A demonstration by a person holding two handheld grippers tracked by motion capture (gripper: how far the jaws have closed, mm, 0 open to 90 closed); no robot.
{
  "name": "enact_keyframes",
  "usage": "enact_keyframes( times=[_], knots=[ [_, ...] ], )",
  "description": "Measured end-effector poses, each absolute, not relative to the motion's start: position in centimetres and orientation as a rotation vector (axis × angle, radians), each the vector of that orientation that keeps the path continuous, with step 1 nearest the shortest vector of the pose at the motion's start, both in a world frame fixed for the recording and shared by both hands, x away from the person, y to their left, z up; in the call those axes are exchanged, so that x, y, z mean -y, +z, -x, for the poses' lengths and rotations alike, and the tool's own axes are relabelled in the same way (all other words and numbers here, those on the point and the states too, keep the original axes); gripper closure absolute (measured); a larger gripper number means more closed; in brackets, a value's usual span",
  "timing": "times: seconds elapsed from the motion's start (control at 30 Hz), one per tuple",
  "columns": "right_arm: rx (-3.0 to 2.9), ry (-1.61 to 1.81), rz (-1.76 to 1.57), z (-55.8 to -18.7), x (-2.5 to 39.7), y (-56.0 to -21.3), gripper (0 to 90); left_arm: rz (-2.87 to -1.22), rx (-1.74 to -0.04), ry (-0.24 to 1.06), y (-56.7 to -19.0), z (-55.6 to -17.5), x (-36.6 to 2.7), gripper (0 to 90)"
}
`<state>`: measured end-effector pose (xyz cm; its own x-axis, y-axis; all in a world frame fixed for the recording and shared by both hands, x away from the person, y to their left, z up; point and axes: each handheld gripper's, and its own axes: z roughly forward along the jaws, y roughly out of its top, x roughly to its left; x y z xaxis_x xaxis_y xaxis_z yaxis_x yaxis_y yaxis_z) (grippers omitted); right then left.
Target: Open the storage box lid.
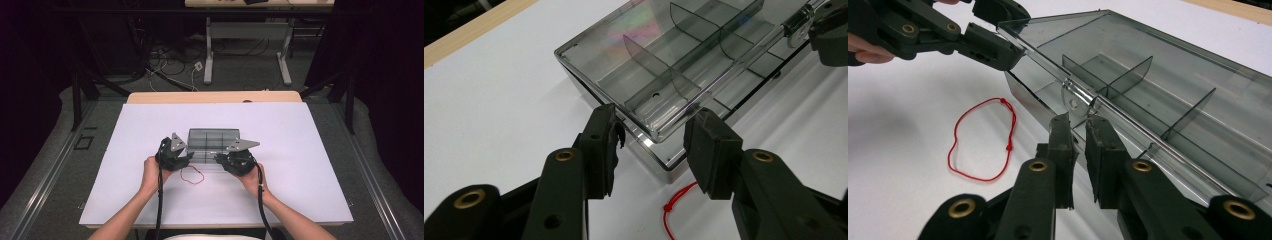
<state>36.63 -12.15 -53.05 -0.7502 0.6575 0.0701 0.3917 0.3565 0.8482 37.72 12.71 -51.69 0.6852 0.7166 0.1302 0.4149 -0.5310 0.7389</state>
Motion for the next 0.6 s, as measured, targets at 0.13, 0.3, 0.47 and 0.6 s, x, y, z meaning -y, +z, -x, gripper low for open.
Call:
enact_keyframes(
  times=[0.13, 0.3, 0.47, 0.6],
  knots=[
    [-2.349, 1.325, -0.931, -36.5, 12.6, -52.9, 78.8, -2.181, -0.856, 0.571, -51.8, -37.6, -12.8, 57.6],
    [-2.355, 1.295, -0.953, -36.4, 13.5, -52.7, 73.8, -2.166, -0.839, 0.605, -51.8, -37.4, -12.7, 58.0],
    [-2.355, 1.269, -0.986, -36.3, 14.7, -52.5, 68.9, -2.127, -0.827, 0.621, -51.9, -37.4, -12.9, 58.9],
    [-2.336, 1.250, -1.008, -36.5, 15.4, -52.2, 66.1, -2.122, -0.820, 0.628, -51.8, -37.4, -13.0, 59.8]
  ],
)
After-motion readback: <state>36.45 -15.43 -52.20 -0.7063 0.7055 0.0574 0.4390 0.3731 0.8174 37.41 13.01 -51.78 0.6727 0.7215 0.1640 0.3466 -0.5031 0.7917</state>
